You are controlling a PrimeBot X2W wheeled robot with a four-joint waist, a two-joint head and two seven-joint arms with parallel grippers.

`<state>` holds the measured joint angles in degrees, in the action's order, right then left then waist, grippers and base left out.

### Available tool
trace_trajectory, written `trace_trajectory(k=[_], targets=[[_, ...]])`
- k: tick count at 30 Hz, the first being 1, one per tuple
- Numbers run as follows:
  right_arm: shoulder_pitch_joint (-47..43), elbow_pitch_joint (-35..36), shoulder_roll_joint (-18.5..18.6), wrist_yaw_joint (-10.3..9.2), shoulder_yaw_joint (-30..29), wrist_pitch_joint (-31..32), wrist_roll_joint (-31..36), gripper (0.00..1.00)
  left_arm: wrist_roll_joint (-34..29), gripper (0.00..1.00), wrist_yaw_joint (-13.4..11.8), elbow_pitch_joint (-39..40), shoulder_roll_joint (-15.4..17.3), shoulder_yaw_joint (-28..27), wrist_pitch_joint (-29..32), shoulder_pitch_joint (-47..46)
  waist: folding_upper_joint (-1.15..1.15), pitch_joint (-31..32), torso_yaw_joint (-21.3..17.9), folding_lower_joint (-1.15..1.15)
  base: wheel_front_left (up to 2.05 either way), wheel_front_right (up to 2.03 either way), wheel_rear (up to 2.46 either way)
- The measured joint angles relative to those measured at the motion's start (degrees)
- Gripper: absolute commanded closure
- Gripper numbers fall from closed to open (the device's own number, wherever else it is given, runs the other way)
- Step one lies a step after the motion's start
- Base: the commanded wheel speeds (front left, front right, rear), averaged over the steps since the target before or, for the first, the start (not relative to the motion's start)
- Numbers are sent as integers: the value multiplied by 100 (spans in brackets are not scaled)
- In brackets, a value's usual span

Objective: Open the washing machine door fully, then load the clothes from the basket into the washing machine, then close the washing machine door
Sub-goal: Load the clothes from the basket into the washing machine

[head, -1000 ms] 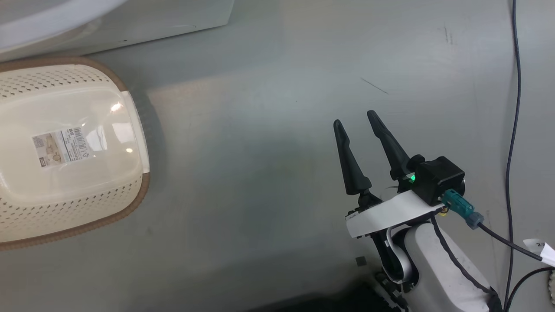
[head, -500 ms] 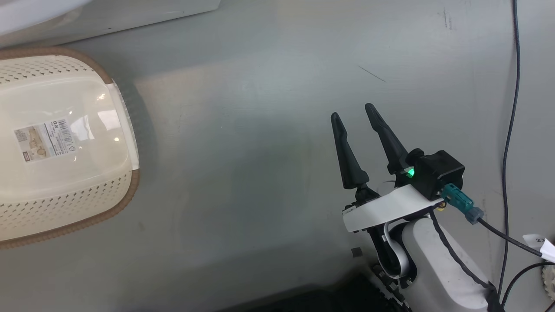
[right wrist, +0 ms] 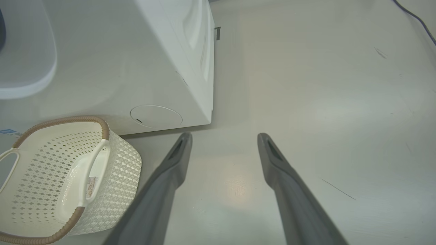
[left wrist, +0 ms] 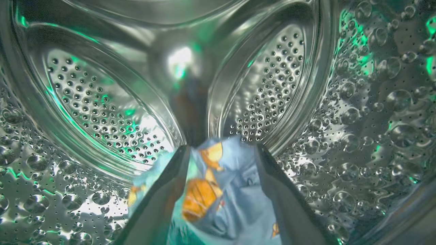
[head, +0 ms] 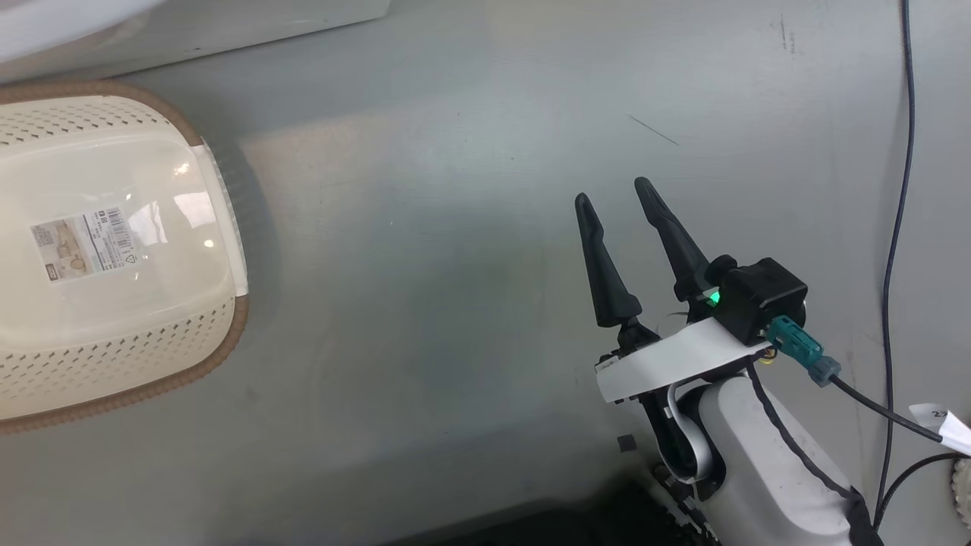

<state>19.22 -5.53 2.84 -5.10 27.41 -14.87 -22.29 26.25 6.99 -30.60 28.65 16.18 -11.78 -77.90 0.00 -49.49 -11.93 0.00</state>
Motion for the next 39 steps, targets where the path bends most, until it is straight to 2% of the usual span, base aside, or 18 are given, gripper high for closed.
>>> trace_trajectory(k=[11, 23, 31, 39], targets=[[46, -108, 2, -4, -29, 0, -2, 0, 232, 0, 0, -594, -270, 90, 167, 104, 0, 229, 58, 0, 0, 0, 0], [105, -218, 8, -44, -305, 0, 27, 0, 325, 0, 0, -928, -627, 245, -96, 466, 0, 569, 210, 0, 0, 0, 0], [105, -343, 10, -36, -447, 0, 124, 0, 353, 0, 0, -1065, -695, 296, -221, 782, 0, 896, 384, 0, 0, 0, 0], [88, -476, 21, 59, -511, 0, 126, 0, 417, 0, 0, -1110, -771, 308, -266, 1283, 0, 1282, 529, 0, 0, 0, 0]])
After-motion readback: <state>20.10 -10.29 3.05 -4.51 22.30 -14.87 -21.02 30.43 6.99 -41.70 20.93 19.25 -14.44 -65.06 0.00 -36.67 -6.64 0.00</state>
